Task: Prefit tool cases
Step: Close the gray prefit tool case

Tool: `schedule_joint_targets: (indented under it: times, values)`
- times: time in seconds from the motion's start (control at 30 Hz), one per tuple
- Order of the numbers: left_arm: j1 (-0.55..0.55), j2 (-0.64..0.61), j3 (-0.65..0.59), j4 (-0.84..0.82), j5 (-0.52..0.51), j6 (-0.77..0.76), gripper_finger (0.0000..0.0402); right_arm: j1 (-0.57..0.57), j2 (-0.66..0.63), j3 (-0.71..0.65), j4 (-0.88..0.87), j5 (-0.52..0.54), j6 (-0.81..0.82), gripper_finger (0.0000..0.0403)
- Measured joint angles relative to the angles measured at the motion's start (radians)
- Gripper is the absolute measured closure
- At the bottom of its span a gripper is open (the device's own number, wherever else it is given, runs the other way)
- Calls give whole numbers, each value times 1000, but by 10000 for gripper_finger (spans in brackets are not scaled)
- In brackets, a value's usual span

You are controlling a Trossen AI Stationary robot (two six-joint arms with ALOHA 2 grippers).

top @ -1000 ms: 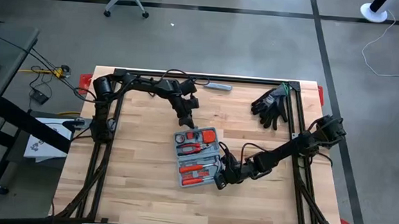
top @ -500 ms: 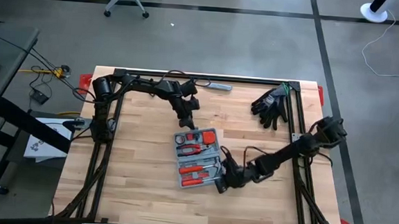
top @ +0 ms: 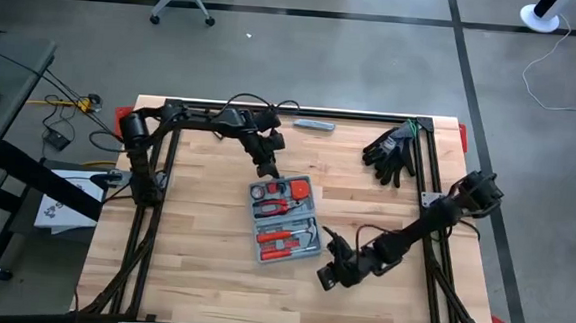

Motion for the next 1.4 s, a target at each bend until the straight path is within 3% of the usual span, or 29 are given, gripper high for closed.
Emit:
schedule_joint_targets:
  times: [0.53,0.93,1.03,1.23,1.4]
  values:
    - [-115,-39,0,20,-73,-124,401,-180,0,0,1,-231,-321,403]
    - [-167,-68,1,74,-83,-191,401,-263,0,0,0,-333,-423,403]
    - [-160,-73,1,74,-132,-177,401,-258,0,0,3,-346,-413,403]
    - [-79,-53,1,76,-124,-101,399,-227,0,0,3,-347,-378,403]
    - [-37,-3,1,29,-66,-42,357,-218,0,0,1,-341,-373,403]
